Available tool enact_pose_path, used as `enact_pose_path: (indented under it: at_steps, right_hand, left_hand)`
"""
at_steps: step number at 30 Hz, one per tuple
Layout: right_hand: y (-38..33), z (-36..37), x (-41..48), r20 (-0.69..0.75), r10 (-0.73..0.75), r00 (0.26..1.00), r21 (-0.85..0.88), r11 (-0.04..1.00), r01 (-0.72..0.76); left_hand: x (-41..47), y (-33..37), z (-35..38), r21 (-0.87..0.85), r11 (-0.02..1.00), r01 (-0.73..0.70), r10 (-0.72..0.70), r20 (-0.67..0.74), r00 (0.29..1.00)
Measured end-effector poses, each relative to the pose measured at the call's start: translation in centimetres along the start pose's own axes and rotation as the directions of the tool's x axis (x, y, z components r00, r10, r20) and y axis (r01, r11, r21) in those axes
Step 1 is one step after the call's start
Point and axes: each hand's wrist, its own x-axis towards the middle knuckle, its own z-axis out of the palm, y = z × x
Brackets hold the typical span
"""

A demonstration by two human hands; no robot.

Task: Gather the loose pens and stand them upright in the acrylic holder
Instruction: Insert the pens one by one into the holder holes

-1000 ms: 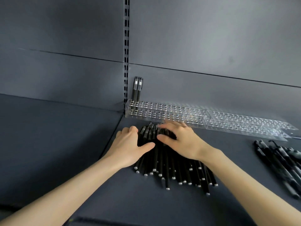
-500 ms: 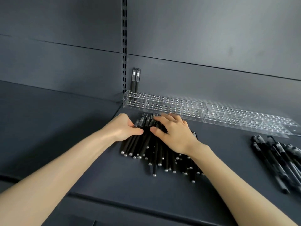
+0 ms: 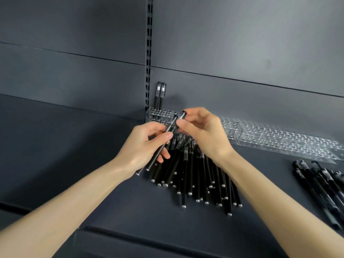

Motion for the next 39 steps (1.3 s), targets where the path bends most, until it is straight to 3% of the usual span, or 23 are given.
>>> enact_pose_path:
  at_steps: [6, 8, 13, 19, 22, 32, 39]
  right_hand:
    - [-0.7, 0.4, 3.1, -0.085, -0.011, 0.996, 0.088, 0.996, 0.019]
    - [-0.7, 0.7, 4.6, -0.170, -0.040, 0.985, 0.070, 0.996, 0.052]
    - [0.3, 1.2, 9.4, -0.367, -0.171, 0.914, -0.162, 0.980, 0.118]
    - [1.1, 2.5, 13.0, -0.417, -0.298, 0.859, -0.372, 0.918, 0.138]
    - [1.5, 2.7, 14.0, -0.420, -0.313, 0.852, -0.394, 0.908, 0.139]
    - [4.1, 3.5, 14.9, -0.277, -0.275, 0.921, -0.433, 0.891, 0.136]
    - [4.9, 3.5, 14.2, -0.234, -0.237, 0.943, -0.453, 0.885, 0.109]
  left_hand:
    - [3.7, -0.6, -0.9, -0.195, 0.981, -0.004, -0.007, -0.053, 0.999]
    - [5.6, -1.3, -1.6, -0.171, 0.985, -0.017, 0.002, -0.084, 0.996]
    - [10.3, -3.3, -4.1, 0.027, 0.994, -0.104, 0.107, -0.145, 0.984]
    - [13.4, -5.1, -4.1, 0.062, 0.982, -0.179, 0.187, -0.145, 0.972]
    - [13.8, -6.3, -3.9, -0.013, 0.979, -0.201, 0.197, -0.153, 0.968]
    - [13.9, -6.4, -4.4, -0.039, 0.970, -0.242, 0.222, -0.272, 0.936]
    - [13.6, -7.3, -3.9, -0.012, 0.979, -0.206, 0.201, -0.173, 0.964]
